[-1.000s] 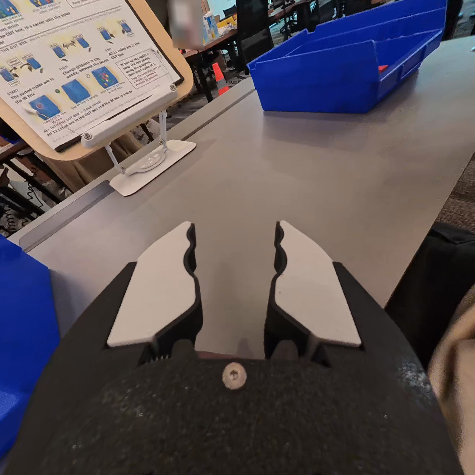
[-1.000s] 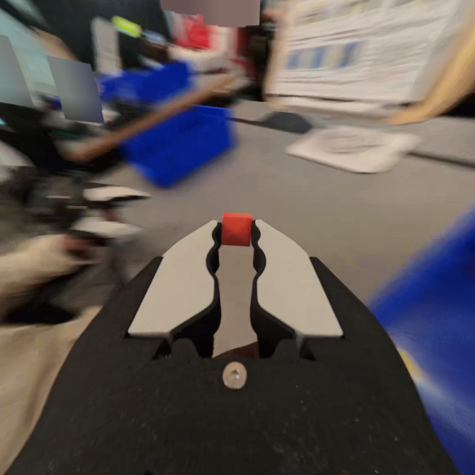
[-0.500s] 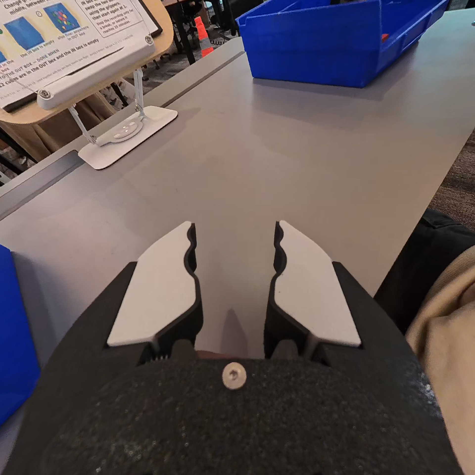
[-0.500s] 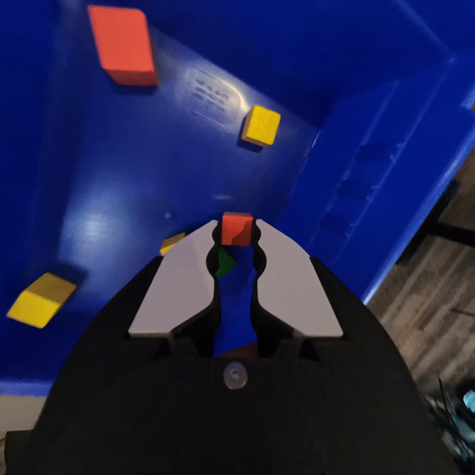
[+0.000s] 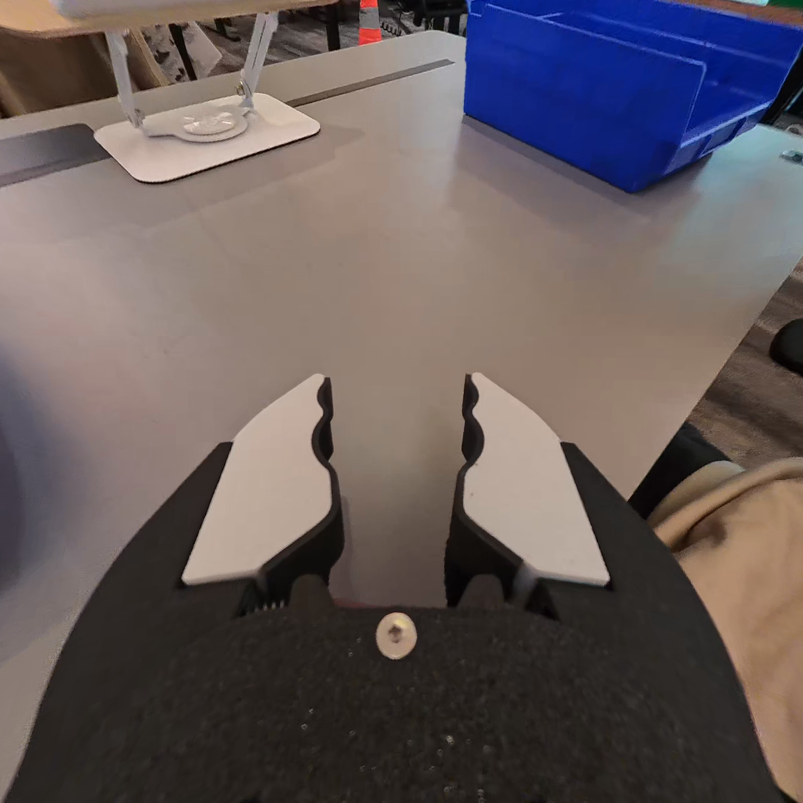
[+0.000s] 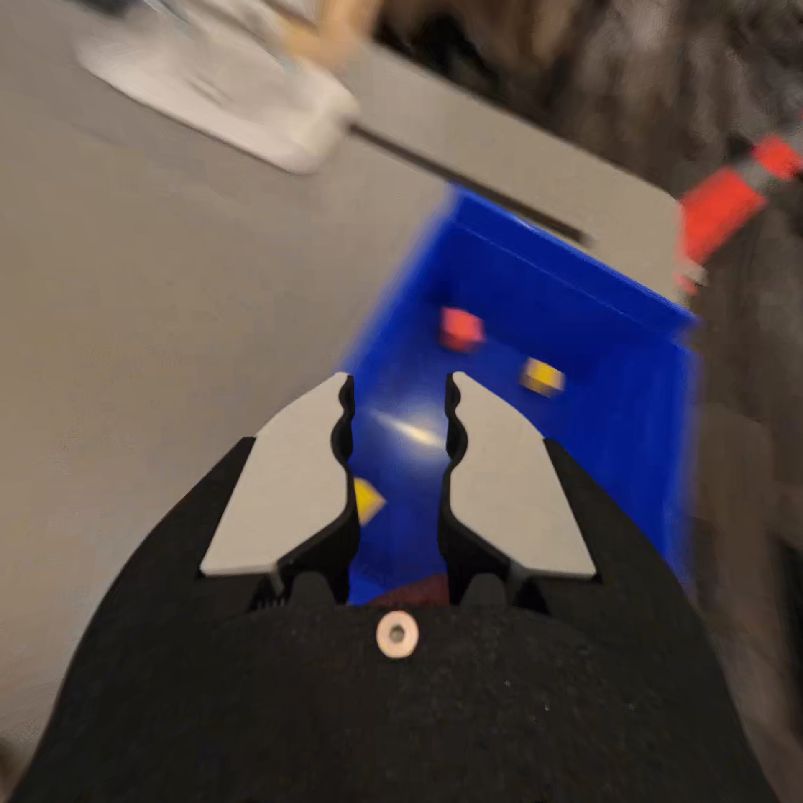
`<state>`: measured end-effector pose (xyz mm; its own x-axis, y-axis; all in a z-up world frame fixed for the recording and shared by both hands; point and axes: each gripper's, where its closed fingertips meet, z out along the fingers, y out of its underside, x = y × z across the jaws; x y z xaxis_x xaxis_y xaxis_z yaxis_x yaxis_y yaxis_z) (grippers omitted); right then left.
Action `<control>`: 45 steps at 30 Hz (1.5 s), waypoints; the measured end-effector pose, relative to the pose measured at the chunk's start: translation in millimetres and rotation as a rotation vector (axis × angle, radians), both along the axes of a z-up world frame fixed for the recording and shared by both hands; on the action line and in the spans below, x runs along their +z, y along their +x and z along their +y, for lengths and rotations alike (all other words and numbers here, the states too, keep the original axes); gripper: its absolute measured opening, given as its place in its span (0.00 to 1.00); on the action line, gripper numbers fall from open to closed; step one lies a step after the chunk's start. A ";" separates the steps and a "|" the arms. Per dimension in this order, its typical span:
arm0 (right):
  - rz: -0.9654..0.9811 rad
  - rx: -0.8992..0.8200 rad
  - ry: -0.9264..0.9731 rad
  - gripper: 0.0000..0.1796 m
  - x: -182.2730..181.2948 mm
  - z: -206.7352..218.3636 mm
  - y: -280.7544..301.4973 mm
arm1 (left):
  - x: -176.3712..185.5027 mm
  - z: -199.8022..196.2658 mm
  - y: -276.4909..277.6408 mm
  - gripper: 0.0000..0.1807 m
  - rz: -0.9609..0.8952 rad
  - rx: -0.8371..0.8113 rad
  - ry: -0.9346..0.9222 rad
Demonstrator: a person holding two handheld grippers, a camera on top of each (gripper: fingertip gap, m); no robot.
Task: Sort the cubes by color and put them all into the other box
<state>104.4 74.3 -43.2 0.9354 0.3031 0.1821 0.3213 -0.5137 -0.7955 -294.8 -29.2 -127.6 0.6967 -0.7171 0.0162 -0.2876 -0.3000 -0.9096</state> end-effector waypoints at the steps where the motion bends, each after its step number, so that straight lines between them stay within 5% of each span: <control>1: 0.150 0.140 0.065 0.22 7.5 -18.6 -50.1 | -0.6 0.9 -0.2 0.32 -0.017 0.000 -0.019; 4: 0.615 0.540 0.112 0.21 9.0 -91.8 -181.5 | -4.1 2.7 0.9 0.32 -0.054 -0.001 -0.073; 6: 0.727 0.595 0.137 0.20 -4.4 -114.9 -221.3 | -6.9 2.0 3.3 0.32 -0.066 -0.005 -0.107; 21: 0.554 0.563 0.054 0.19 -69.4 -120.7 -242.0 | -9.0 -1.3 -20.7 0.32 -0.035 0.035 -0.194; 25: 0.544 0.575 0.039 0.19 -71.4 -121.5 -243.5 | 32.3 9.8 -79.8 0.32 -0.024 0.122 -0.209; 30: 0.543 0.599 0.024 0.19 -73.7 -122.8 -245.1 | 50.3 70.1 -208.4 0.34 0.270 0.443 -0.272; 37: 0.552 0.636 0.001 0.18 -74.2 -126.2 -249.6 | 1.9 141.0 -306.9 0.34 0.553 0.697 -0.547; 45: 0.551 0.650 -0.019 0.18 -79.1 -132.1 -247.1 | -32.0 146.8 -320.0 0.35 0.505 0.696 -0.708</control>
<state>-142.6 -57.9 -122.3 0.5281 0.8088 -0.2588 0.1261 -0.3760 -0.9180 -614.8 117.6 -159.6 0.9853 -0.1089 -0.1319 -0.1439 -0.9446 -0.2949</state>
